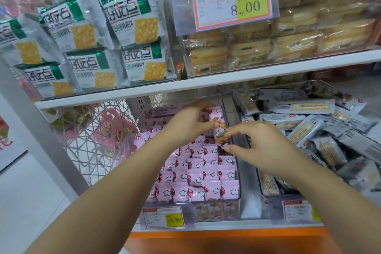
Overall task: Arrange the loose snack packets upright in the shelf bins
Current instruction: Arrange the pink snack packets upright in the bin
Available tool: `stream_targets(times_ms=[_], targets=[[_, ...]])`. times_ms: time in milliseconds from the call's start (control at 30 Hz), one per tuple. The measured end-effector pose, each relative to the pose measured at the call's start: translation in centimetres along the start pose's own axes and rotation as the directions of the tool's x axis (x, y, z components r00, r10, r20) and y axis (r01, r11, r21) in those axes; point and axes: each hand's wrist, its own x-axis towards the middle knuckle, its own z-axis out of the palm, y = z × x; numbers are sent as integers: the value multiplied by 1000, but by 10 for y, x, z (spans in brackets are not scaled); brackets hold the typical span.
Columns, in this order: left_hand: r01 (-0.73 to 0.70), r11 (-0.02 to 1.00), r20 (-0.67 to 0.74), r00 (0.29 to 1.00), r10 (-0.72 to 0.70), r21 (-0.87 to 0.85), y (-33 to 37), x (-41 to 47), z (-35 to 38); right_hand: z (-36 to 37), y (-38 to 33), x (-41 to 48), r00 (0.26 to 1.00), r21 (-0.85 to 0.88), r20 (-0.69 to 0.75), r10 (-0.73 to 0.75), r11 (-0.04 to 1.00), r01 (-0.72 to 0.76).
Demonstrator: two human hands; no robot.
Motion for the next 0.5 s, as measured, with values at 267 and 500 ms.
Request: stream_targets(times_ms=[267, 500], targets=[[-81, 987, 99, 993, 67, 140, -12, 0, 17, 1, 0, 0, 1000, 11, -2, 13, 1000, -13], [6, 1000, 192, 981, -6, -4, -23, 11, 18, -1, 0, -1, 1000, 18, 2, -1, 1000, 1]])
